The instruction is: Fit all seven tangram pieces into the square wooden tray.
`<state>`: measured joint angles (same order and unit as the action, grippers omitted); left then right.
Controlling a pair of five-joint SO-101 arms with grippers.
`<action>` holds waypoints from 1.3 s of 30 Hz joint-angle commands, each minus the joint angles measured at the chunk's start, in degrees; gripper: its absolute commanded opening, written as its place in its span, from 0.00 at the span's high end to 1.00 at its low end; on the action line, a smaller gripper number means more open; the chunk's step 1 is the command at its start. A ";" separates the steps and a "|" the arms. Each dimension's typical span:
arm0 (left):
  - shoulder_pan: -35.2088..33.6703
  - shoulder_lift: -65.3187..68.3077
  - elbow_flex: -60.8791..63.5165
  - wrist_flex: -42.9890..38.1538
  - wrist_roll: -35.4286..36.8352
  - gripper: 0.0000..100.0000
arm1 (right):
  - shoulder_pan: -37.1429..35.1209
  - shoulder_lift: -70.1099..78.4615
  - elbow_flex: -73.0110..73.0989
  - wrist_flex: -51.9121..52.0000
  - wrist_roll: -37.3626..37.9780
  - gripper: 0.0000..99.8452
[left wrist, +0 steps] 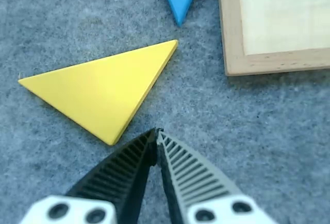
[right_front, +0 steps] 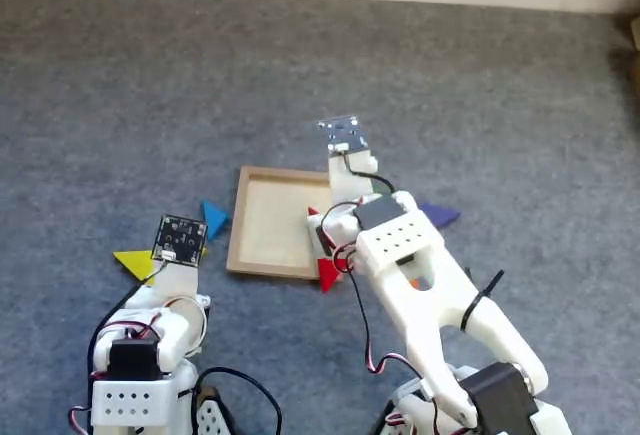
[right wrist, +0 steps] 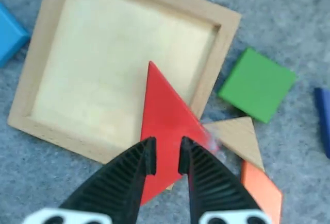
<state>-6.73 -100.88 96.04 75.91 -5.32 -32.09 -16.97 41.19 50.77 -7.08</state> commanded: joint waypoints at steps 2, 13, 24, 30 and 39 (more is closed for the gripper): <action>-0.75 -1.98 1.27 0.62 -0.62 0.99 | -2.68 0.13 6.55 -10.07 0.70 0.92; -0.75 -1.98 1.27 0.62 -0.62 0.99 | -3.65 4.18 7.96 -10.86 0.35 0.92; -0.75 -1.98 1.27 0.62 -0.62 0.99 | -5.14 20.70 -2.15 -15.52 0.26 0.92; -0.75 -1.98 1.27 0.62 -0.62 0.99 | -10.15 21.14 -4.62 -15.69 0.26 0.92; -0.75 -1.98 1.27 0.62 -0.62 0.99 | -11.38 21.23 -9.71 -15.69 0.26 0.92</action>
<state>-6.73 -100.88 96.04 75.91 -5.32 -42.02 4.13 34.15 35.38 -6.99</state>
